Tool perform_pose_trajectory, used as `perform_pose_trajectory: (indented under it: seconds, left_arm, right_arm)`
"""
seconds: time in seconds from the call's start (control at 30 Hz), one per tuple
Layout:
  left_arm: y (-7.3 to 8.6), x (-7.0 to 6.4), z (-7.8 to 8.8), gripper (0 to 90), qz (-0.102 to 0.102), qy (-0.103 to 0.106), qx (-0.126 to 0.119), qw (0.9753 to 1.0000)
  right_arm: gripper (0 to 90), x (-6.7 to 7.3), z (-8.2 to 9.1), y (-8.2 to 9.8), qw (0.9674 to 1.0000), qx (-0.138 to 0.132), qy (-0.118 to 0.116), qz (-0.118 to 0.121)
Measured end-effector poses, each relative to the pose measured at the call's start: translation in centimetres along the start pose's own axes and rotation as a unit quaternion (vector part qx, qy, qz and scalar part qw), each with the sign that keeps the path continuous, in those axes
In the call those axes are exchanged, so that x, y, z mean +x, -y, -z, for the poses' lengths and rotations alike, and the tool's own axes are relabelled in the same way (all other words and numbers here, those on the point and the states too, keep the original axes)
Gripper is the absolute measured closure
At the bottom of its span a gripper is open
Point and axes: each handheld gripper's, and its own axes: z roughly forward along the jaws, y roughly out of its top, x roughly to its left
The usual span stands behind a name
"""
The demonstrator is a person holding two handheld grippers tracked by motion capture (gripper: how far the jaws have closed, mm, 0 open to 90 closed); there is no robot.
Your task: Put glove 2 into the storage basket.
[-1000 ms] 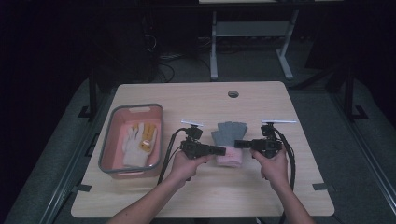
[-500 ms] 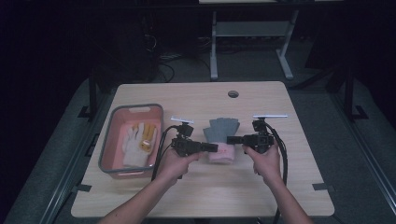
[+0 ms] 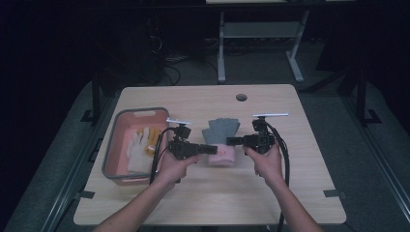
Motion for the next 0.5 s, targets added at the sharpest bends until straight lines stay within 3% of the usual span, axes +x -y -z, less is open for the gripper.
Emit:
perform_pose_trajectory:
  seconds: [0.5]
  left_arm:
    - [-0.3,0.4,1.8,65.6,0.0,-0.006,-0.011,0.9999]
  right_arm:
    - [77.7,1.3,-1.0,-1.0,0.9999,0.005,-0.01,0.011]
